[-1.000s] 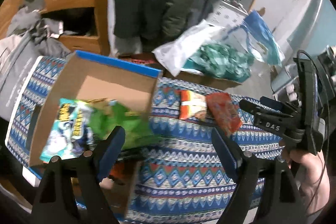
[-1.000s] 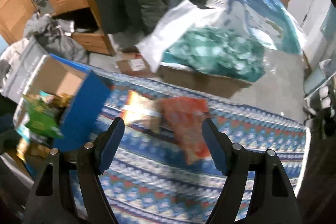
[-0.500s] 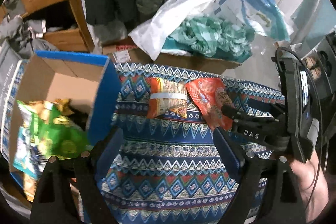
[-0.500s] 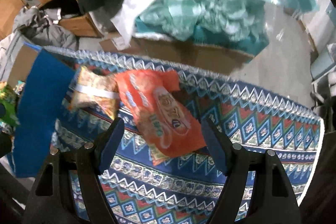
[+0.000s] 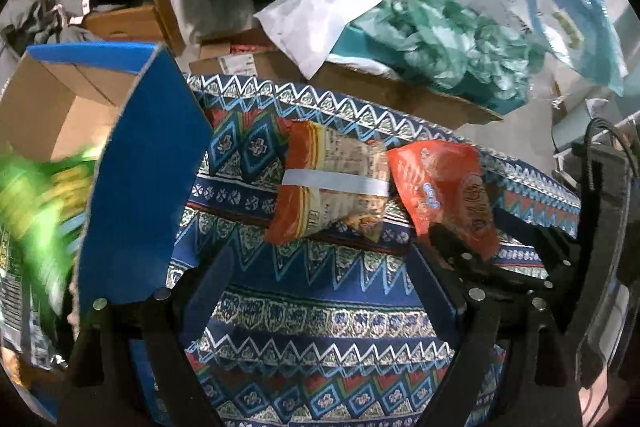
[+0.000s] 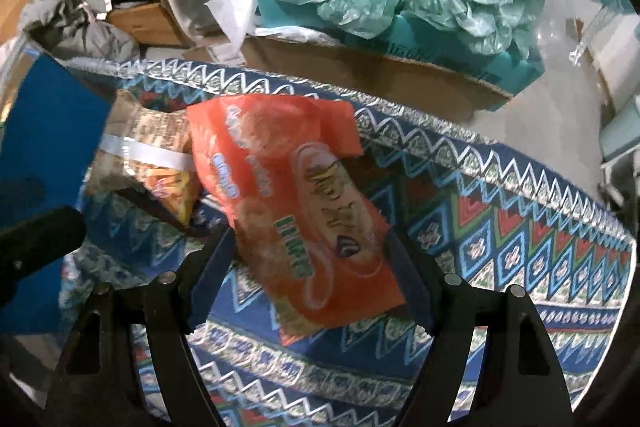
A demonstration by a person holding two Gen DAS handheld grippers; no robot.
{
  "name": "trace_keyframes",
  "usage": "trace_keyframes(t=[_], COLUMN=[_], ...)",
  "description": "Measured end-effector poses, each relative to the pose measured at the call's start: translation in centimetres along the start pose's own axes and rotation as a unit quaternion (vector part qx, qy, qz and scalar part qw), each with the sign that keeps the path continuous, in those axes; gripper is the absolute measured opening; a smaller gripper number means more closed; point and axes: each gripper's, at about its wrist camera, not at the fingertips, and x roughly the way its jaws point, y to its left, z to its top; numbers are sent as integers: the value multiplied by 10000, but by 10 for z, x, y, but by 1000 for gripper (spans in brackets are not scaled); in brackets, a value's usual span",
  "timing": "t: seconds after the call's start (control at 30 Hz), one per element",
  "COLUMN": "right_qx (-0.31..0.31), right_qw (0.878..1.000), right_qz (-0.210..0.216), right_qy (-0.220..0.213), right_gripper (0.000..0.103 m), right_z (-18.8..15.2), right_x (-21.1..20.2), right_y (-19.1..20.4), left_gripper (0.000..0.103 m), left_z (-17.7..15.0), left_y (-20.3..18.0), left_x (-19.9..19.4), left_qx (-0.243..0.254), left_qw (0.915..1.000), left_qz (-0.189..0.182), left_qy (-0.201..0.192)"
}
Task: Organize snacks
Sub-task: 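Grasp the red snack bag with the right tool while the left grasps the orange chip bag, then carry the red bag and orange chip bag over the cardboard box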
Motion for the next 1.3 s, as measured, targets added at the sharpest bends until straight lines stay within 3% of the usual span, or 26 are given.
trace_keyframes(t=[0.13,0.5,0.7,0.83,1.03,1.3], right_qx=[47,263,462,496,600,788], right_qw=[9999,9995,9984,9984,9977,9963], right_qz=[-132,121,299,258,314,319], right_qy=[52,149,92,26,-35,-94], right_gripper=[78,78,56,49,42,39], right_z=[3,2,-4,-7,-11,-18], right_x=[8,22,14,9,4,-5], right_y=[-4,-5,-9,-8,-9,-13], left_gripper=[89,89,89,67,48,38], left_z=[4,18,20,17,12,0], left_y=[-3,-17,-18,-23,-18,-9], left_x=[12,43,57,55,44,25], left_qx=[20,136,197,436,396,460], left_qw=[10000,9996,9995,9989,9990,9987], left_qz=[24,194,220,159,168,93], left_qy=[52,178,138,-55,-123,-193])
